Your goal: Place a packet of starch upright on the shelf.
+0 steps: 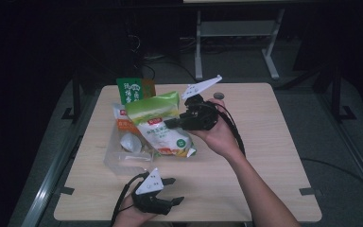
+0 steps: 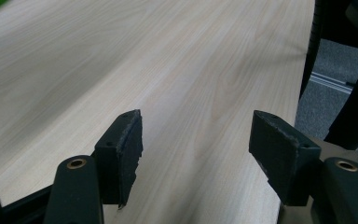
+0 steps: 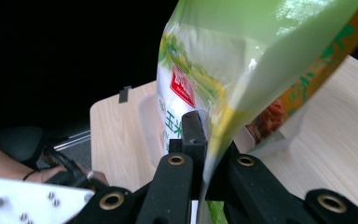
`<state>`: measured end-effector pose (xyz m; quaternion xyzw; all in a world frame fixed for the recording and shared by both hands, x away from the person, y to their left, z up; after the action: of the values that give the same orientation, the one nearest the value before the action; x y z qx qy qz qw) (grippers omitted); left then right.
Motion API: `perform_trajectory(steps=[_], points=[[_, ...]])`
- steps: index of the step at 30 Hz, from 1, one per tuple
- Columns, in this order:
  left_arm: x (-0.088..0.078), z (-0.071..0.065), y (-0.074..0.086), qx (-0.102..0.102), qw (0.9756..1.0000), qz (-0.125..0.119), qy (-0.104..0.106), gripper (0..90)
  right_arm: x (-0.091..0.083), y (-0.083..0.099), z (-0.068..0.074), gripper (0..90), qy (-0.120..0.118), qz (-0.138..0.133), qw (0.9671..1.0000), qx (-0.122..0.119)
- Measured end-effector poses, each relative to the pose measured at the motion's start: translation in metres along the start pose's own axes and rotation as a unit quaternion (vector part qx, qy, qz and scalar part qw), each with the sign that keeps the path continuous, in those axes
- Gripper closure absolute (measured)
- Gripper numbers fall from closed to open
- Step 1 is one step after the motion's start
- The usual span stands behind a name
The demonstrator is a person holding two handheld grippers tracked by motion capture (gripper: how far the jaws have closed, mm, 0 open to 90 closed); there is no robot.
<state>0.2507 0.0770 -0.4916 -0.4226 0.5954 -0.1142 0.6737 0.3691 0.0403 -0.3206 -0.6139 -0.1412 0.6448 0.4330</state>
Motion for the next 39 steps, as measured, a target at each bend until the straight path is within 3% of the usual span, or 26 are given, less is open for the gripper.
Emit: perform_trajectory(steps=[5,10,19,25,39], points=[[0.0,-0.002,-0.002,0.001,1.0,-0.007,0.003,34.2,0.011,-0.015,0.006,89.8,-0.005,0.002,0.9999,-0.01],[0.0,-0.002,-0.001,0.015,0.9999,0.0,0.003,34.2,0.023,-0.024,0.01,89.8,-0.015,0.004,0.9997,-0.017],[-0.003,-0.002,-0.003,0.01,0.9999,-0.012,0.003,33.9,0.047,-0.043,0.017,89.9,-0.029,0.006,0.9991,-0.029],[-0.002,-0.005,-0.001,0.017,0.9998,-0.009,0.002,33.3,0.062,-0.052,0.022,89.9,-0.039,0.008,0.9985,-0.036],[0.001,-0.005,0.002,0.01,0.9999,-0.008,0.002,31.1,0.099,-0.063,0.03,89.8,-0.059,0.018,0.9971,-0.046]])
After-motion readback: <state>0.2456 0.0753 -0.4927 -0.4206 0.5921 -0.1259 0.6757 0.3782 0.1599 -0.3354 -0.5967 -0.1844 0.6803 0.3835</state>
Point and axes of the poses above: each handheld gripper's, and its own axes: x roughly forward along the jaws, y roughly out of its underside, z roughly to its left, the point moved 10 cm from there along x, roughly forward along the jaws, and after that the axes turned 11 degrees about z, right-handed, at the moved point
